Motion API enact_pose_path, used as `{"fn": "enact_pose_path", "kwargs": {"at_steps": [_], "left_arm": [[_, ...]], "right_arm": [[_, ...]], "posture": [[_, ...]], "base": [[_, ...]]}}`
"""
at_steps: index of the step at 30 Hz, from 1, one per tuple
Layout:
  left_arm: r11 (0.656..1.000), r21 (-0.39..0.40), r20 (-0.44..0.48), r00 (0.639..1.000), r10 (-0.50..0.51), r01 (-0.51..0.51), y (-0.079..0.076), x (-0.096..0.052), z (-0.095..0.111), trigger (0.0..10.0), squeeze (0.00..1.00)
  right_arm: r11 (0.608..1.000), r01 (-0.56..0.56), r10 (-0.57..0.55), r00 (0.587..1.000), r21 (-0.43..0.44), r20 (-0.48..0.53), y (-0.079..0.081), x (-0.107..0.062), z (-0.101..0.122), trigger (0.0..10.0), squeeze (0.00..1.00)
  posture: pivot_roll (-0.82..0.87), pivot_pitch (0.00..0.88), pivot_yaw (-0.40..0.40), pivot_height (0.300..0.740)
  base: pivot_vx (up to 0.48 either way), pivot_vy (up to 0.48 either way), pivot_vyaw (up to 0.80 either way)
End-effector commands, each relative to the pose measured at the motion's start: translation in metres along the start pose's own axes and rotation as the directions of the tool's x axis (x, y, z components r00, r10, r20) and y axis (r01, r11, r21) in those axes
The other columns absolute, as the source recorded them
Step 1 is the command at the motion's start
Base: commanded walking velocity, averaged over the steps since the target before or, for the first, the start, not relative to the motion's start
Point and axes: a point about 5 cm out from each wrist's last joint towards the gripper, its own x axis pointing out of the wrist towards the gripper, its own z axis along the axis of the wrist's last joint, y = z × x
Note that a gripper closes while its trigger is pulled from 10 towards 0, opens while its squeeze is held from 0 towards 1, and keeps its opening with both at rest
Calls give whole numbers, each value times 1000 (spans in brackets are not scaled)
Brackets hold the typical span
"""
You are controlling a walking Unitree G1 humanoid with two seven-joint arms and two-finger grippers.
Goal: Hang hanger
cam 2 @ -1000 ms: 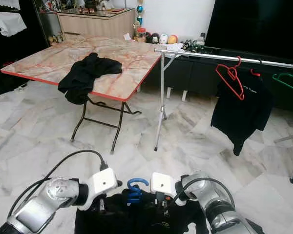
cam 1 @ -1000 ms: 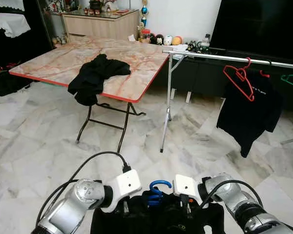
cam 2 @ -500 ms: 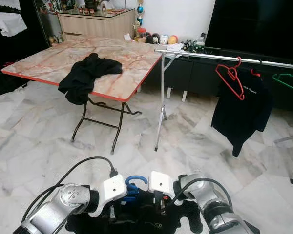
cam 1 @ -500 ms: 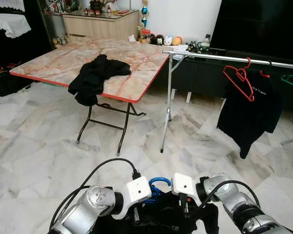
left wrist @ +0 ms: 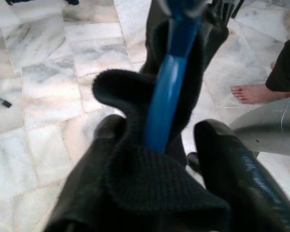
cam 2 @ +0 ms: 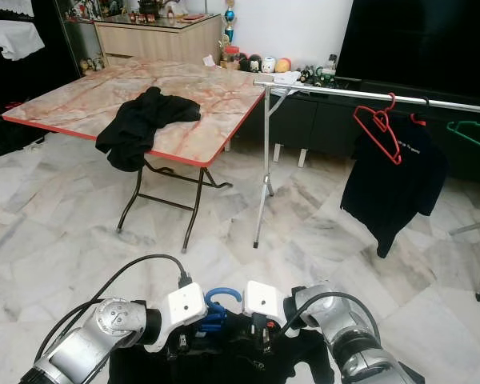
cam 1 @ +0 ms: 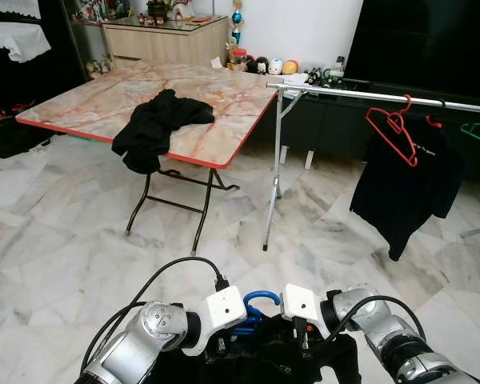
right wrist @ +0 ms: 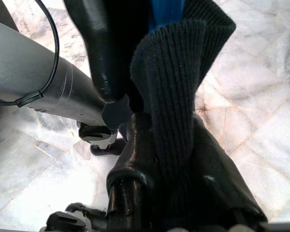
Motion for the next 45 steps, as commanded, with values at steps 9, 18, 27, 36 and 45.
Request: {"fn": "enact_pose_path", "kwargs": {"at_steps": [9,18,27,36,45], "left_arm": [[996,22,10,996,-87,86,-11,8,3,0,0],[994,23,13,995,-103,103,-12,9,4,0,0],[993,33,1,994,-113,113,-21,18,3,0,0],[996,37,-21,997,-75,75,-18,18,-1,0,0],[996,77,-80,996,-36,43,-19,23,-10,0,0]], "right_arm": [[999,31,-28,997,-38,69,-8,-4,14,0,0],[999,29,-26,997,-36,71,-9,-6,14,0,0],[1000,18,-17,998,-12,60,-8,-7,12,10000,686],[998,-56,57,997,-10,43,-5,-14,9,10000,1000],[985,-167,162,983,-51,-83,-3,-29,2,10000,1000]], "posture": [[182,0,-18,740],[183,0,-24,740],[178,0,-40,740],[177,0,-51,740],[155,0,-58,740]], "base": [[0,0,0],[0,0,0],[0,0,0],[0,0,0],[0,0,0]]}}
